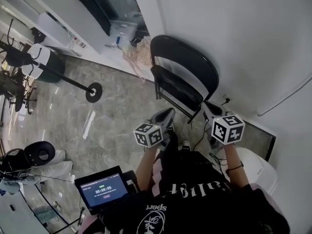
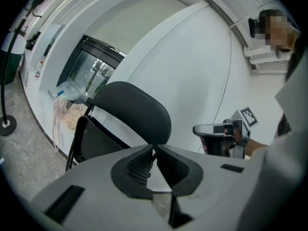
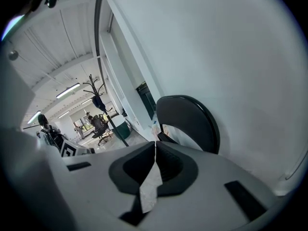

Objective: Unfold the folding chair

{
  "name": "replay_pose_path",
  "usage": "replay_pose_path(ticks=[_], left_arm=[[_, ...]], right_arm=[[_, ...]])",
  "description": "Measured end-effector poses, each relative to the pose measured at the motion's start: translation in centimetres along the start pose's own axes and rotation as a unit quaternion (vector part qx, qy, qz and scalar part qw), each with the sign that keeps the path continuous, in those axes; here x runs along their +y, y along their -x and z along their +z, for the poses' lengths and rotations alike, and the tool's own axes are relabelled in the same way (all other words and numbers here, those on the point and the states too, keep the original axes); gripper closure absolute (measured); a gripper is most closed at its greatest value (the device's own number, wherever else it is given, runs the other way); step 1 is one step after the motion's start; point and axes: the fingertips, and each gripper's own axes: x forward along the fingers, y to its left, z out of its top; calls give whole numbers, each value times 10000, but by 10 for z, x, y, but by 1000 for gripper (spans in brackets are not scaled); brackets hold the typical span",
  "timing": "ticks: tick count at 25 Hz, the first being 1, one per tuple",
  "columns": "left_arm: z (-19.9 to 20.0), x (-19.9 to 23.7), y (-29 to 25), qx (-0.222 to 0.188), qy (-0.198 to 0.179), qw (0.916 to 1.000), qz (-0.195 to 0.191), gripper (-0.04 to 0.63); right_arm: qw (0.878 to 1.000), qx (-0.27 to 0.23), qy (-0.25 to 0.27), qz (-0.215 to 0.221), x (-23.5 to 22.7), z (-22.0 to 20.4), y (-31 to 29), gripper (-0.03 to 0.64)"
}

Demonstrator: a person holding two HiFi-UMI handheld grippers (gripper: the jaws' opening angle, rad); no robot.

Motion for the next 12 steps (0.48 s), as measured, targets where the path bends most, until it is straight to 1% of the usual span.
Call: replay_pose_path(ticks=[2, 6, 9, 12], left_arm=[[6, 8, -13, 43, 10, 10000, -44, 580], [20, 27, -39, 65, 167, 9998, -118, 540], [31, 42, -60, 126, 306, 9993, -193, 511], [35, 58, -76, 221, 441, 9986, -186, 491]], right_arm=[[9999, 4, 85, 93, 0, 13, -6, 600], [9995, -41, 314, 84, -3, 41, -24, 600], [9989, -51, 465, 2, -12, 65, -37, 600], [9981, -133, 582, -152, -21, 91, -45, 600]])
